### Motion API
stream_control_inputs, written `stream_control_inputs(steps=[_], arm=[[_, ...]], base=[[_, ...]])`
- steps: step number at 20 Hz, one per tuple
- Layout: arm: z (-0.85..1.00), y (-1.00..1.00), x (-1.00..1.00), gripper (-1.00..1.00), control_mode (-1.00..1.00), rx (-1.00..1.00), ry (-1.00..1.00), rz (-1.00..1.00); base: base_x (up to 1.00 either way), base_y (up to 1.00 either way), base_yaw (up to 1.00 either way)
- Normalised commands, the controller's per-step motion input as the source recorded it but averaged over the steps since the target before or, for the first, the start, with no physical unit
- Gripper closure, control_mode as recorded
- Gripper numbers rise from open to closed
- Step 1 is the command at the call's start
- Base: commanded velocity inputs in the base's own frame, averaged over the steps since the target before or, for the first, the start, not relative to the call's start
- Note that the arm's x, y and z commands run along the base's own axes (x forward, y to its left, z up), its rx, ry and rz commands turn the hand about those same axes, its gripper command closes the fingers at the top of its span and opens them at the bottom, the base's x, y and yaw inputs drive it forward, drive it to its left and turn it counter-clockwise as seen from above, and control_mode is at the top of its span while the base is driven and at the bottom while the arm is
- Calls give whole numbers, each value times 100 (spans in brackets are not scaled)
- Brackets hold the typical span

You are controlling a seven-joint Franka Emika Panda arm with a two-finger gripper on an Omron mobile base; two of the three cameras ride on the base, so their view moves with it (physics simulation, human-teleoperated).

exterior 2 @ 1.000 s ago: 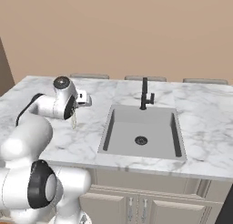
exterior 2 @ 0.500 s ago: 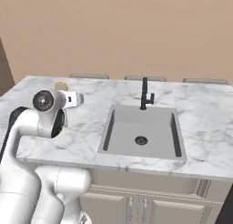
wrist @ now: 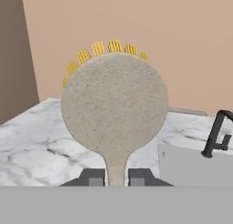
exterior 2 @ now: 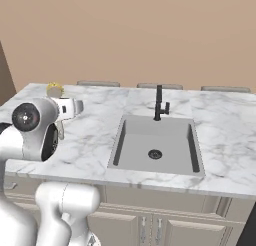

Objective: Grab the spray bottle from the cabinet, then place it next to the cutting board for sanitizing. Then grab the dish brush from the countertop next to the sink and place it next to the cutting board.

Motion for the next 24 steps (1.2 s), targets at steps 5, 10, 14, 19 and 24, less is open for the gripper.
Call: stream_control_inputs(steps=[5,10,14,19,24], arm=[[54,-17,-68,100,-100,6,1,0],[15,-20,-86,100,-100,4,0,0],[-42,0,-72,100,-100,0,-2,0],[-17,2,-17,100,100,0,0,0],[0,0,0,100,100,0,0,0]], base=[[0,0,0],[0,0,0],[0,0,0],[-36,19,7],[-31,47,49]])
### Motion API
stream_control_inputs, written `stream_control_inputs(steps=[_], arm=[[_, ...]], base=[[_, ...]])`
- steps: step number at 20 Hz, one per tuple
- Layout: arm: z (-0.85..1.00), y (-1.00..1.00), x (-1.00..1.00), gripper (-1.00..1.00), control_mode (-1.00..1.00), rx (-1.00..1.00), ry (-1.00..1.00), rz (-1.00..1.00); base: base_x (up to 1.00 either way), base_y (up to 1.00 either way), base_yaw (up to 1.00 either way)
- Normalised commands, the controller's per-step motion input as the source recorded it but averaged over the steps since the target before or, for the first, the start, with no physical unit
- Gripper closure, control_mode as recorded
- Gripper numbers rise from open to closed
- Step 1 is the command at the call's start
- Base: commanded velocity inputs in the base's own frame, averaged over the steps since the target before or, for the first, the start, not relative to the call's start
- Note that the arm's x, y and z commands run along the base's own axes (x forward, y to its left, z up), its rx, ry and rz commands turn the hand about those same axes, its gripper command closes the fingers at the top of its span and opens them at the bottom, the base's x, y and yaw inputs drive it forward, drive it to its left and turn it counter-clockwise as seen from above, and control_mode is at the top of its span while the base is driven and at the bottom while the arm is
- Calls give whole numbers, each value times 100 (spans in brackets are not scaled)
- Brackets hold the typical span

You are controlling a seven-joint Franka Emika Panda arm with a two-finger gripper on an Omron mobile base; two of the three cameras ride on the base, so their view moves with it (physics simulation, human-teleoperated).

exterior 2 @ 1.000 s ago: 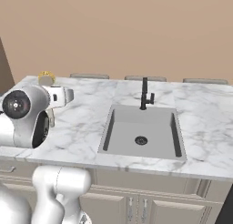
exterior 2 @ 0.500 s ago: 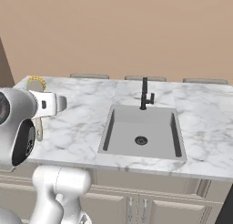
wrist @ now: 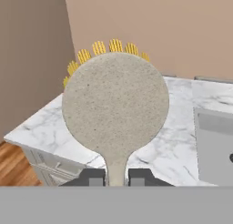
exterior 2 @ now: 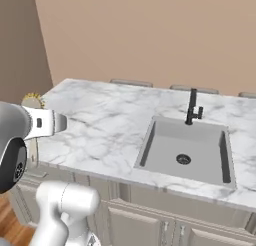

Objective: Grab the spray bottle from the cabinet, then place it next to the cutting board for sanitizing. Then grab the dish brush from the countertop next to the sink and place it next to the cutting board.

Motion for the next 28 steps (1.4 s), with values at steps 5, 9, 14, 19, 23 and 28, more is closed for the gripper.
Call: stream_control_inputs(steps=[5,9,14,19,23,28], arm=[[0,0,0,100,100,0,0,0],[0,0,0,100,100,0,0,0],[0,0,0,100,100,0,0,0],[0,0,0,100,100,0,0,0],[0,0,0,100,100,0,0,0],[0,0,0,100,100,0,0,0]], base=[[-2,29,77],[0,51,75],[-24,94,64],[-17,94,64],[0,63,72],[0,27,87]])
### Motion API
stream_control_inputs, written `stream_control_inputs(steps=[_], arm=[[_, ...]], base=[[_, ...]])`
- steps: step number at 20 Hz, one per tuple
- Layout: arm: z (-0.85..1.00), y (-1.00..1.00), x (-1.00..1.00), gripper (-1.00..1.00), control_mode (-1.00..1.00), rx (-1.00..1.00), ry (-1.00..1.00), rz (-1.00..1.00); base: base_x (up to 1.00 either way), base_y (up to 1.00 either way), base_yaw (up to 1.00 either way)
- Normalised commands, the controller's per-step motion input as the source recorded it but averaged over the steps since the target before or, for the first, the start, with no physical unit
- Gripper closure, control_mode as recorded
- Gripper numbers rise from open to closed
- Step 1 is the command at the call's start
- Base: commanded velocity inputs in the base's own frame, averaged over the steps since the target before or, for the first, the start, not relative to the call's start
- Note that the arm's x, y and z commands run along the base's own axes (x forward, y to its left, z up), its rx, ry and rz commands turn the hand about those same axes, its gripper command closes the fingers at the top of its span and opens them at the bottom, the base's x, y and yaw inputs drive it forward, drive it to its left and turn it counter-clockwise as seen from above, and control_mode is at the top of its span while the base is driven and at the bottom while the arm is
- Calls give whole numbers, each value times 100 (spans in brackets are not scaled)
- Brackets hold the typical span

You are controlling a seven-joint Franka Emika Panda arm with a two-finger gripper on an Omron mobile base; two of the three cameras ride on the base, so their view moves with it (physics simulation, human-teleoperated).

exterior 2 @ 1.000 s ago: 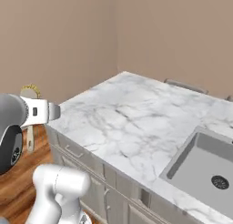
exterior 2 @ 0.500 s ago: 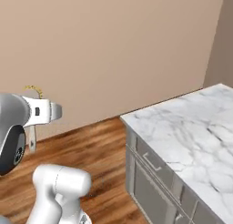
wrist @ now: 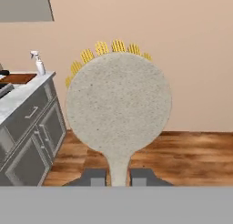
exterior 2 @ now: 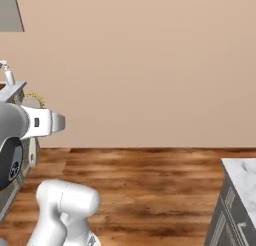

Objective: Grab the spray bottle from the cabinet, then place it next to the cutting board for sanitizing. Then grab the dish brush from the countertop next to the sink and place it next to the cutting board.

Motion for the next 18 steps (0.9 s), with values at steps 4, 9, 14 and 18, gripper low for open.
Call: stream_control_inputs(steps=[4,9,14,18], arm=[[0,0,0,100,100,0,0,0],[0,0,0,100,100,0,0,0],[0,0,0,100,100,0,0,0],[0,0,0,100,100,0,0,0]], base=[[2,7,93],[33,-6,96],[58,-13,90],[74,-20,82]])
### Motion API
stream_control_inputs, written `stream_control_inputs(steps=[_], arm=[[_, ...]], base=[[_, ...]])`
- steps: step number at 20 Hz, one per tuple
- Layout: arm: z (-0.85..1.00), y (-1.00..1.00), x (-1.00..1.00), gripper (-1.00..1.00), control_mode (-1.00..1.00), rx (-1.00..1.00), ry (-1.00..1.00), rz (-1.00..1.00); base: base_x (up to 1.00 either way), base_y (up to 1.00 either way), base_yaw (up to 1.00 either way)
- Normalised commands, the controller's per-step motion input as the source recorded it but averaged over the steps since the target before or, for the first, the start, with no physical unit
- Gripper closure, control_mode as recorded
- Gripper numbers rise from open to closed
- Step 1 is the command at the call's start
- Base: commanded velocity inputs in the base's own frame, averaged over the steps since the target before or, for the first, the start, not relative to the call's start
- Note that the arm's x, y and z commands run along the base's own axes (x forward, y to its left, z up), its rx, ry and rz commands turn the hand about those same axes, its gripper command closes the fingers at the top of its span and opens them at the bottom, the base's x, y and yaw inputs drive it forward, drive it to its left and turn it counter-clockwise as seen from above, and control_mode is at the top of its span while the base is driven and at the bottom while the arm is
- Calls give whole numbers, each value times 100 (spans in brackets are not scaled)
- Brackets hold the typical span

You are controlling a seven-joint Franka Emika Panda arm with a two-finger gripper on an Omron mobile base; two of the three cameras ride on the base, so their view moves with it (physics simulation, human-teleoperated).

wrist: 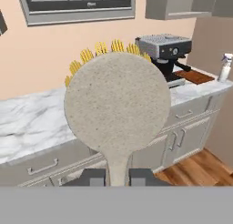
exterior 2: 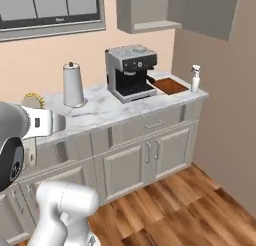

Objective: Grab the spray bottle from the cabinet, then place it next to the cutting board for sanitizing. Then grab the dish brush from the countertop next to the sink and place it next to the cutting board.

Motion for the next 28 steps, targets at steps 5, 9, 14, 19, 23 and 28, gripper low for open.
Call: stream_control_inputs(steps=[5,9,14,19,23,28], arm=[[0,0,0,100,100,0,0,0],[0,0,0,100,100,0,0,0],[0,0,0,100,100,0,0,0],[0,0,0,100,100,0,0,0],[0,0,0,100,100,0,0,0],[0,0,0,100,100,0,0,0]], base=[[96,-52,70],[91,-96,50],[48,-100,40],[27,-79,18],[29,-76,10],[67,-60,5]])
